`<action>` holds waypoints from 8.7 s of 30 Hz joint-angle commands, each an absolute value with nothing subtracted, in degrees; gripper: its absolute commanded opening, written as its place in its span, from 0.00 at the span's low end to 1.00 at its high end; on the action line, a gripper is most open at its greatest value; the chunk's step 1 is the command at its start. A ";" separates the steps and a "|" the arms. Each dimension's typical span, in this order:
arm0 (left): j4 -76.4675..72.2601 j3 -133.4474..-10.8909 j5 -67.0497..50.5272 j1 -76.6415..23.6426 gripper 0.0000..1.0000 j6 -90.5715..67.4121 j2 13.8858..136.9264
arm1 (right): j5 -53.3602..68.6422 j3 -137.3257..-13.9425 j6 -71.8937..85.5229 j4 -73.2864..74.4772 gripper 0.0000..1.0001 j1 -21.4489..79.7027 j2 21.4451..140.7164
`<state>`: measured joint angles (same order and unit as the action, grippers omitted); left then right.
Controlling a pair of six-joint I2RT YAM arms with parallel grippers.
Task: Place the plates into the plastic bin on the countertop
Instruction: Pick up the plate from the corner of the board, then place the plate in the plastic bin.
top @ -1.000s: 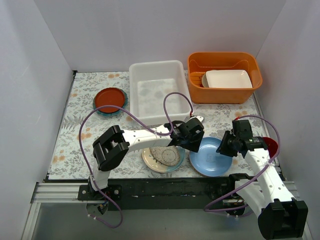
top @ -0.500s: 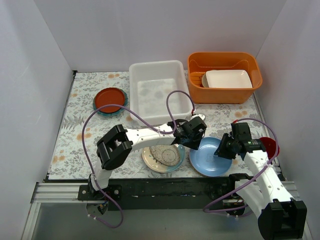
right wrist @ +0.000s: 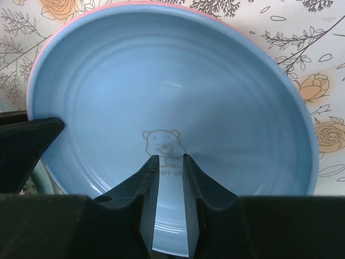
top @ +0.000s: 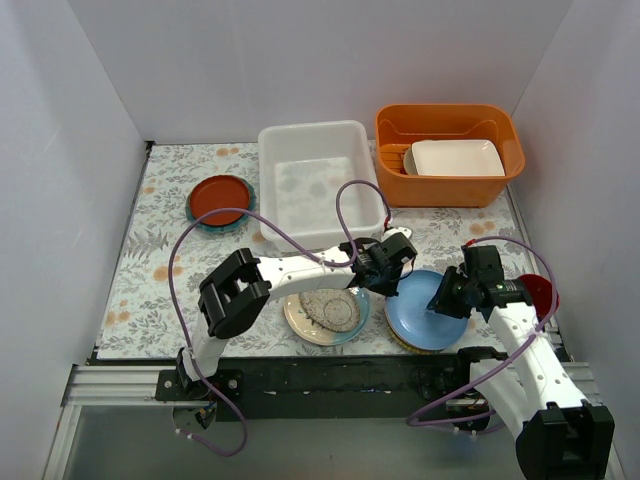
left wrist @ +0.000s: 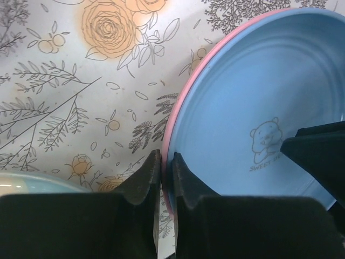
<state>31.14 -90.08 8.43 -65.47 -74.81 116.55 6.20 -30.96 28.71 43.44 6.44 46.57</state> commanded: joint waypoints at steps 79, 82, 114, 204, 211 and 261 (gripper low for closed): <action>40.25 -85.17 18.72 -62.84 0.00 -75.67 108.19 | -8.35 -40.96 22.24 37.53 0.51 7.91 62.75; 40.17 -85.25 18.63 -62.84 0.00 -75.67 108.28 | -8.53 -40.34 22.15 37.18 0.51 7.56 63.54; 40.25 -85.17 18.81 -62.84 0.00 -76.73 106.88 | -6.15 -41.13 20.57 39.55 0.14 7.29 62.49; 23.47 -71.81 5.89 -55.72 0.55 -82.00 90.79 | 12.92 -55.46 20.65 49.39 0.01 6.77 52.29; 22.85 -70.75 6.33 -55.63 0.19 -82.62 89.65 | 14.15 -55.46 21.18 49.13 0.01 6.77 52.12; 21.80 -67.85 3.43 -55.20 0.00 -83.94 84.02 | 23.82 -51.50 22.76 42.71 0.59 6.77 50.19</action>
<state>21.96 -66.17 5.89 -54.70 -84.58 86.24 20.32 -48.03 22.46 45.25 6.44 51.55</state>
